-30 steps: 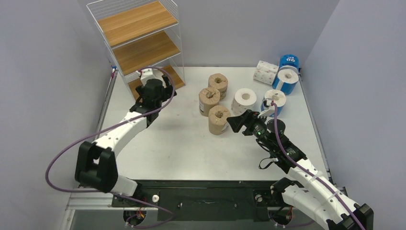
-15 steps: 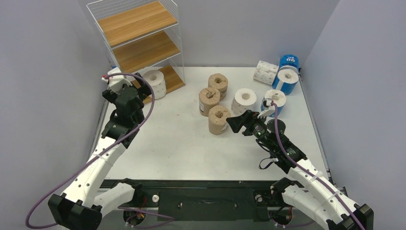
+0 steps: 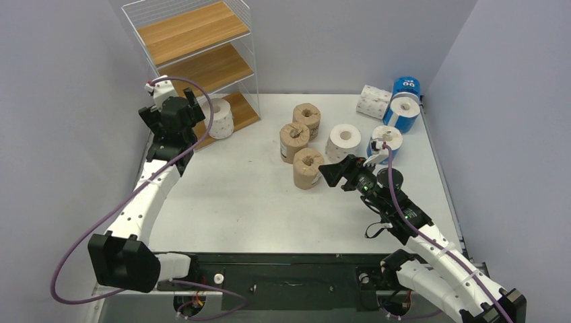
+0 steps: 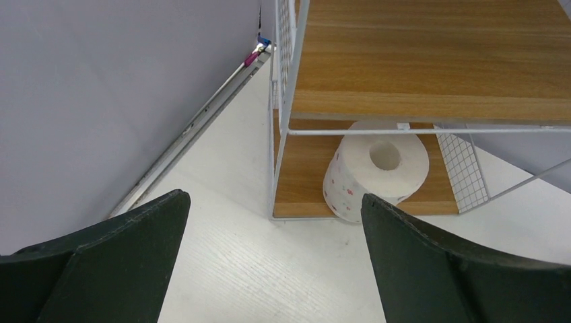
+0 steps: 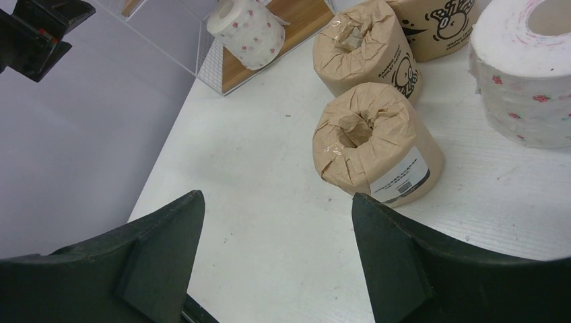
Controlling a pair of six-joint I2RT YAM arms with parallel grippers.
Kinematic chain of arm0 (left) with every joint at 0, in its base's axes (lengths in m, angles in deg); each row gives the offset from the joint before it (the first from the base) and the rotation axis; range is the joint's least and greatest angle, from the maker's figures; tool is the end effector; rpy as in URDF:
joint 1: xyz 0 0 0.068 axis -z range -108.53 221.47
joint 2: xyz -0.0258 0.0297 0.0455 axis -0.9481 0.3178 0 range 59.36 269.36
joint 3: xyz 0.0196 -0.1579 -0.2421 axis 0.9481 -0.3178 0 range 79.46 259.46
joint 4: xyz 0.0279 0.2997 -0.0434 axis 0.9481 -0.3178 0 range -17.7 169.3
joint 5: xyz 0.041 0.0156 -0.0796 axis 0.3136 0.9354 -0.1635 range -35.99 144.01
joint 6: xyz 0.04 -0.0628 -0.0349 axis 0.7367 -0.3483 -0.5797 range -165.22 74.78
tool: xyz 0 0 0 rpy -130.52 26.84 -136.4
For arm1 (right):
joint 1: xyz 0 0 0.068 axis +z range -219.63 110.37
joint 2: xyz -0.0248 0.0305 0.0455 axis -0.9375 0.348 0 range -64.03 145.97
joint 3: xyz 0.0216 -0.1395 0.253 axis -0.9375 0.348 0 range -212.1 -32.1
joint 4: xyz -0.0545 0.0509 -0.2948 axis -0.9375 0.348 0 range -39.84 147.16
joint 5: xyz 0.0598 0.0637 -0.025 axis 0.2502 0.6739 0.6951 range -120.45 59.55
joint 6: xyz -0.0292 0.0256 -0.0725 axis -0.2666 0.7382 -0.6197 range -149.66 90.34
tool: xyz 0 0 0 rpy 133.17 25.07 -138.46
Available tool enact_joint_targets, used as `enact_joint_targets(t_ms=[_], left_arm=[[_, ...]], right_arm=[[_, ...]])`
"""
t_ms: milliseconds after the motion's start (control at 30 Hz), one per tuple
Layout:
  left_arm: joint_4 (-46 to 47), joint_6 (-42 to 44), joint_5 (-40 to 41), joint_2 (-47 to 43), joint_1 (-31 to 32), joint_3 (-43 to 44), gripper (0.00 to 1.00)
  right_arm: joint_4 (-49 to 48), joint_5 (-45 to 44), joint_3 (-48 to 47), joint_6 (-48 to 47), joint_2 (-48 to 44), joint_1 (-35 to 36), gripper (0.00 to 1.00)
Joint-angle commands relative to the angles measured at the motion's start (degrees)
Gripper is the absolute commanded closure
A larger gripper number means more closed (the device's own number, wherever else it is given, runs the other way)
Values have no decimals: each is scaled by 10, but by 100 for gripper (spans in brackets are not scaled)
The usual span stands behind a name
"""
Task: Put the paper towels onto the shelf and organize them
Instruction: Move the shelf to the center of the board.
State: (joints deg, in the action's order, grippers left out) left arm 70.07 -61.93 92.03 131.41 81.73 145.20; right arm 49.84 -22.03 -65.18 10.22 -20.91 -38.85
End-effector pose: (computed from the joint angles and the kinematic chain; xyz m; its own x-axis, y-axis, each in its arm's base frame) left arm 0.3560 -0.0196 0.3740 -0.1251 -0.2075 -0.9702 -0.5007 0.8574 -0.1188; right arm 0.2123 0.1386 0.2901 -0.5154 0.4312 -0.7405 -0.3908 0.6508 0.6510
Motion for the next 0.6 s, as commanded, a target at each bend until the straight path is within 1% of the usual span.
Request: enact_joint_targets(t_ms=[0, 67, 100, 200, 267, 300, 333, 433, 500, 567], left_arm=[[52, 57, -11, 37, -14, 68, 0], [55, 63, -15, 58, -21, 86, 0], [57, 65, -18, 65, -23, 94, 4], [62, 69, -31, 93, -38, 108, 10], [75, 73, -45, 104, -46, 112, 16], [82, 75, -50, 111, -51, 115, 22], [83, 80, -59, 114, -53, 118, 25], [94, 90, -68, 133, -61, 132, 39], [105, 92, -73, 141, -67, 134, 44], [110, 92, -78, 146, -73, 136, 46]], right_arm=[[-18, 4, -8, -3, -10, -1, 24], [-17, 4, -8, -4, -10, -2, 24], [-16, 3, -8, -6, -10, -2, 24], [-11, -1, -9, -9, -12, -1, 24], [-8, -5, -8, -12, -13, -1, 24], [-7, -7, -7, -14, -13, -1, 24], [-7, -8, -7, -14, -14, -1, 24], [-5, -10, -5, -16, -14, -1, 24], [-5, -12, -5, -17, -14, -2, 24], [-5, -13, -3, -17, -14, -2, 24]])
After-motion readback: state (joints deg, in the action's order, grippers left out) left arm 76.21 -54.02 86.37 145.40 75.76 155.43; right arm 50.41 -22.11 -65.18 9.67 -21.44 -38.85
